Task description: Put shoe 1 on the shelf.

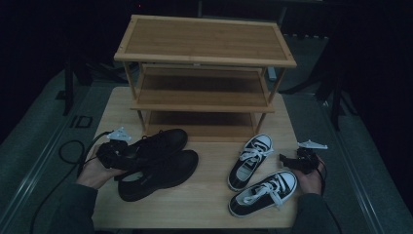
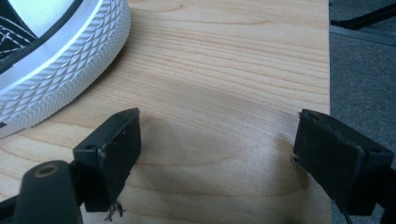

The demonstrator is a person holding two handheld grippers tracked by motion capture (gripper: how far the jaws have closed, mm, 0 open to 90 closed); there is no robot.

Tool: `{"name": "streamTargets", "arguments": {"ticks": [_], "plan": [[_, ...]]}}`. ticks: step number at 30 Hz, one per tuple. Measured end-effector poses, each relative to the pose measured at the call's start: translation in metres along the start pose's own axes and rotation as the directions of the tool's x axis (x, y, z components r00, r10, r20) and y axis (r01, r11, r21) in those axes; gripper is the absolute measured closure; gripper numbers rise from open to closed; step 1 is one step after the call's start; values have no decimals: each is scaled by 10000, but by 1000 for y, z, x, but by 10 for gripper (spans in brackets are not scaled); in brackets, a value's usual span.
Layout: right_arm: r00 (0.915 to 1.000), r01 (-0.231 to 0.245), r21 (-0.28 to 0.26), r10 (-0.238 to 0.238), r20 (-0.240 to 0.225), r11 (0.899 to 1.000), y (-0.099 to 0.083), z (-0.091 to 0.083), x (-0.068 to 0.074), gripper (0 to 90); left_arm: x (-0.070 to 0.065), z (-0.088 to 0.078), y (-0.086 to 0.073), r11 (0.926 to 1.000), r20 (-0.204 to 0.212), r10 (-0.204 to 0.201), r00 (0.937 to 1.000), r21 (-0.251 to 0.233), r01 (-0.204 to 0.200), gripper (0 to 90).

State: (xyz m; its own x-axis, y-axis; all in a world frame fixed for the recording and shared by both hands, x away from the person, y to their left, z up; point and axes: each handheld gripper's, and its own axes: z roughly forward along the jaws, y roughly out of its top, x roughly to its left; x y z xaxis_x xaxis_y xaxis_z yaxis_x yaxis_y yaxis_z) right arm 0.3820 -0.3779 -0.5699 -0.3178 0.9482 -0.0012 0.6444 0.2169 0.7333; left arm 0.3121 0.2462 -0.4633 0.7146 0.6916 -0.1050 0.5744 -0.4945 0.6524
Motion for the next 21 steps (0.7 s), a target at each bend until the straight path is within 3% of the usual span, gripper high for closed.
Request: {"name": "streamTargets", "arguments": {"ticks": [6,9,14,21], "plan": [[10000,-2,-1,2,3,10000,0,0,0,149,-3,-3,-4,9996,300,281,9992,-80,-279,310],[10000,1,-1,-1,2,10000,0,0,0,149,-5,0,-4,9987,265,470,9985,177,-475,306],[10000,0,-2,0,2,10000,0,0,0,149,-8,8,-2,9953,-233,752,9969,629,-736,301],[10000,-2,-3,2,0,10000,0,0,0,149,-7,16,9,9924,-609,705,9957,1057,-638,438]]}}
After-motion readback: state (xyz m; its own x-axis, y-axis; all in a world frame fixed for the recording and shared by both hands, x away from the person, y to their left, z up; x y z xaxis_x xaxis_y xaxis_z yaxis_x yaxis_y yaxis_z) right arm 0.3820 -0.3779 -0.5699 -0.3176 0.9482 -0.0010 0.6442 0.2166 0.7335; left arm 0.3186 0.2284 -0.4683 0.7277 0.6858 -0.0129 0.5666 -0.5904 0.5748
